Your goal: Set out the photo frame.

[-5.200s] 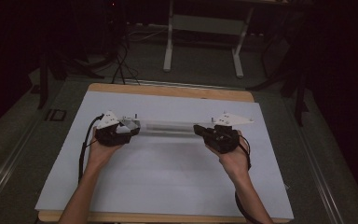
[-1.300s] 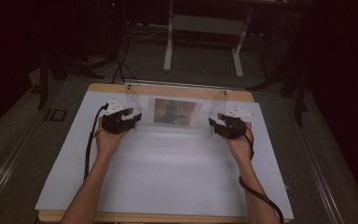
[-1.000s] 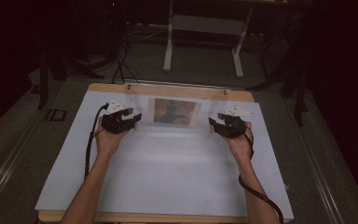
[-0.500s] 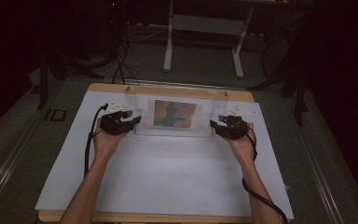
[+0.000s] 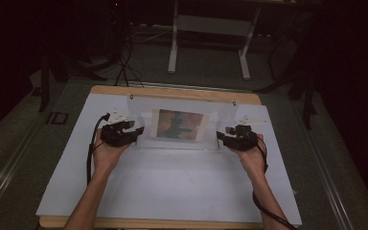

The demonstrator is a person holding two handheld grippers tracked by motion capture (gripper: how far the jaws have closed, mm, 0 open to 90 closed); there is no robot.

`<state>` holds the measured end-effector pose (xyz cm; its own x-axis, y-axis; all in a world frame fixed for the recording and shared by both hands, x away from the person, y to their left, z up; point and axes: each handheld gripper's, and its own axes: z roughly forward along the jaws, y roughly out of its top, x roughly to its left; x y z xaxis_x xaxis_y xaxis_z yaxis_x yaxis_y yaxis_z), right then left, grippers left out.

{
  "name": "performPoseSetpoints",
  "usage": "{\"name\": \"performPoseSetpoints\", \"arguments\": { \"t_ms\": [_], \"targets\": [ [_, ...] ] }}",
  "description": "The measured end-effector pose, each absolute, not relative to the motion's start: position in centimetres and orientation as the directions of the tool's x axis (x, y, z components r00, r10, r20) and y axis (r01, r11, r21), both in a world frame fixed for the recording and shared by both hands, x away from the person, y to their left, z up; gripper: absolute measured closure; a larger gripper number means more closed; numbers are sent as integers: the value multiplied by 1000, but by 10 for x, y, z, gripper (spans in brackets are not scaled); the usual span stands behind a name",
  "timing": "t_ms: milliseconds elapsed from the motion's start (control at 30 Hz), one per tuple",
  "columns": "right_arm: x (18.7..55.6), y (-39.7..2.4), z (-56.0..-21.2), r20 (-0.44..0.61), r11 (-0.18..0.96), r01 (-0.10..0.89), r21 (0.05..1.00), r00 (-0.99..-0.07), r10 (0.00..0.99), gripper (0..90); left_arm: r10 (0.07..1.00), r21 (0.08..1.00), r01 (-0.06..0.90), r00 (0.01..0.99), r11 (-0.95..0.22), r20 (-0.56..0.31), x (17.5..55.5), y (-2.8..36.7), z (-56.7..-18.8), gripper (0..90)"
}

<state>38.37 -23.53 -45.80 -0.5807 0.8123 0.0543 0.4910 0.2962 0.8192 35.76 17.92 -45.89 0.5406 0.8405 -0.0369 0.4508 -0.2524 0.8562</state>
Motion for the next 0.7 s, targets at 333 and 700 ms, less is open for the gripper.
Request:
{"name": "performPoseSetpoints", "arguments": {
  "t_ms": [333, 700],
  "targets": [
    [372, -237, -455, 59, 311, 515, 799, -582, 811, 514, 848, 847, 480, 526, -231, -67, 344, 177, -462, 510],
    [370, -233, -455, 53, 324, 522, 789, -583, 811, 513, 850, 851, 484, 518, -203, -92, 342, 180, -470, 504]
  ]
}}
